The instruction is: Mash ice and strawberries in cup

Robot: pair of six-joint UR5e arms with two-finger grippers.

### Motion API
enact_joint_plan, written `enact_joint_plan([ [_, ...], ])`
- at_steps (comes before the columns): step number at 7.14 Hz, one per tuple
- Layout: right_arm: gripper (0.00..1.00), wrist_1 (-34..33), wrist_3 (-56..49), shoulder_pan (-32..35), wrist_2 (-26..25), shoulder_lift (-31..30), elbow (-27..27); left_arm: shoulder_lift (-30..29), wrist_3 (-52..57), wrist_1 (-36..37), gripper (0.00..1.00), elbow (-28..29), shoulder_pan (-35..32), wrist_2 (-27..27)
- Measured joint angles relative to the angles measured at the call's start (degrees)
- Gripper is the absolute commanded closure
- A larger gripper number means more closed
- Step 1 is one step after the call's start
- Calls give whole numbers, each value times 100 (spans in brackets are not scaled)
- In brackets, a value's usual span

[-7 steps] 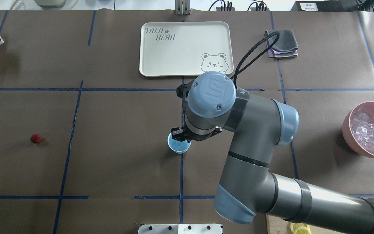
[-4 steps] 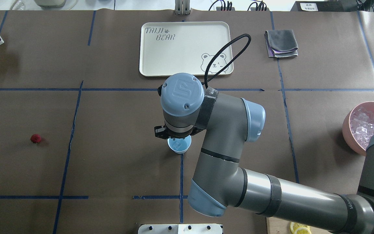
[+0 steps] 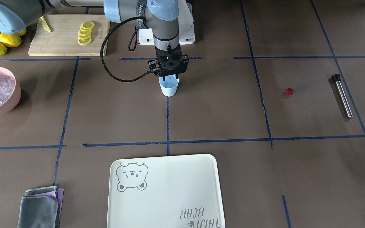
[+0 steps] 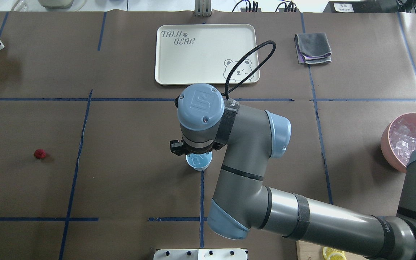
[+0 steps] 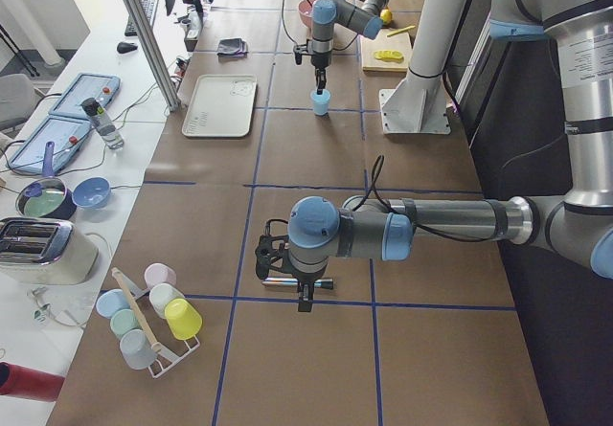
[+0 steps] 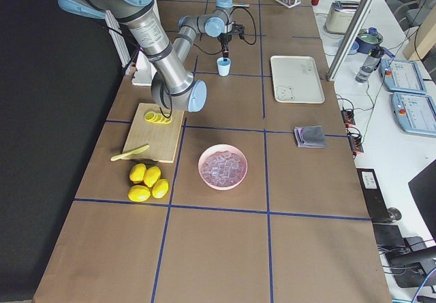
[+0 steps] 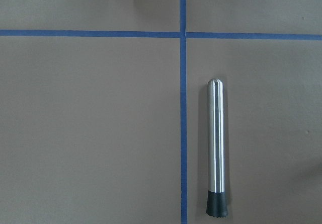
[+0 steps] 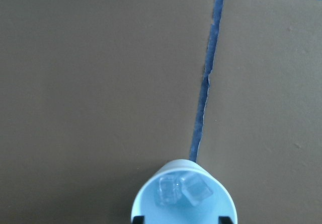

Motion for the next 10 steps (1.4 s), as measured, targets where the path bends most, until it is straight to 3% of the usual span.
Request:
enact_joint_plan([
  [3, 1, -418, -2, 47, 29, -20, 320, 0, -8, 0, 0, 1, 0, 0],
  [5, 1, -1243, -89, 436, 95, -265, 1238, -9, -11, 0, 0, -5, 0, -5],
  [7, 1, -1500, -461, 998, 336, -1115, 2314, -16, -48, 0, 0, -36, 0, -8],
  [10, 1, -1520, -1258, 1900, 876, -2555, 3292, -13, -135, 0, 0, -135, 0, -9],
])
